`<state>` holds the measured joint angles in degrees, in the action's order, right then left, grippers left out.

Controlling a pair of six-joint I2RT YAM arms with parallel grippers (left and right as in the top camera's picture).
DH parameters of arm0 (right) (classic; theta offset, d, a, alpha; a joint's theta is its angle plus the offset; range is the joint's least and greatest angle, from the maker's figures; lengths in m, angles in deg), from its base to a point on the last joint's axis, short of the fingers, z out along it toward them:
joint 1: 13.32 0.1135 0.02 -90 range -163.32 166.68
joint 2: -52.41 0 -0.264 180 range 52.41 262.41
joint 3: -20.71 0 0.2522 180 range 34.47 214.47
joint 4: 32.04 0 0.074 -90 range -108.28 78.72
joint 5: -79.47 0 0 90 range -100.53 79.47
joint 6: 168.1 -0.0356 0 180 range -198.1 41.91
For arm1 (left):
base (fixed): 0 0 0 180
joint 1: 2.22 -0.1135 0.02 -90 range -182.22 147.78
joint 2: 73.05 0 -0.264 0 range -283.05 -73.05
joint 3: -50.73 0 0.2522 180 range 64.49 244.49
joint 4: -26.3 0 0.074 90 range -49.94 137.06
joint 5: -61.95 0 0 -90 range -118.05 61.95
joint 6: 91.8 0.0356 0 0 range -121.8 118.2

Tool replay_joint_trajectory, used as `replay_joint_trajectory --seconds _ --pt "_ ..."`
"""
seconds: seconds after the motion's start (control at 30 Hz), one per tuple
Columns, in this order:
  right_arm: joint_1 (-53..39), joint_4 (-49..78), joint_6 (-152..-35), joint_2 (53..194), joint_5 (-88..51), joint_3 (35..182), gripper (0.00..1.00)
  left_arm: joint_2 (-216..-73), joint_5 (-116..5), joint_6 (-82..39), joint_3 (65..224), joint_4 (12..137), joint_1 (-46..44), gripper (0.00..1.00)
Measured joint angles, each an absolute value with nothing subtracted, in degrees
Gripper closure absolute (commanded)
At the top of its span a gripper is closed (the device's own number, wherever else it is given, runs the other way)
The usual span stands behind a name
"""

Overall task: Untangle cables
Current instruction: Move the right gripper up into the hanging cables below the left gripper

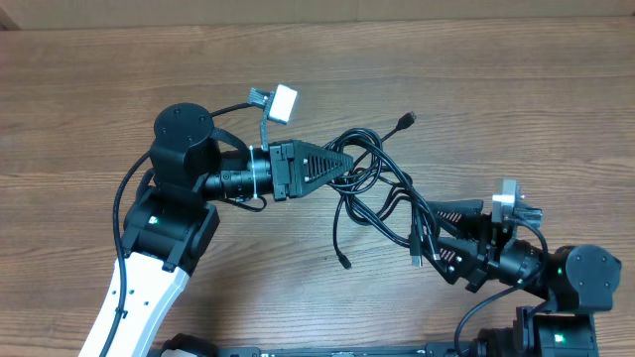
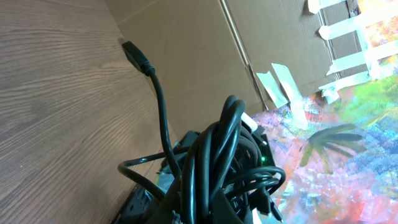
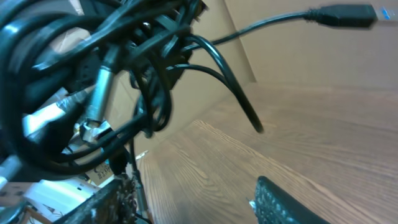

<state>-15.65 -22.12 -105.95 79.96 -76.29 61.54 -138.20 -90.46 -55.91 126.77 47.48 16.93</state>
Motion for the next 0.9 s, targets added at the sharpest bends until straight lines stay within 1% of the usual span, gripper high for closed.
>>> replay_joint_trajectory --seconds 0.5,0.67,0.9 --pt "-15.7 -27.4 -113.5 80.0 -77.4 61.5 0.43 -138.2 -89.6 -55.6 126.8 47.5 21.8 0.96" --pt "-15.7 -29.2 -115.7 80.0 -78.2 61.5 0.43 -138.2 -89.0 -55.4 126.8 47.5 22.2 0.96" --pt "-15.7 -34.6 -117.6 80.0 -81.2 61.6 0.39 -138.2 -87.9 -55.2 126.8 47.7 22.2 0.96"
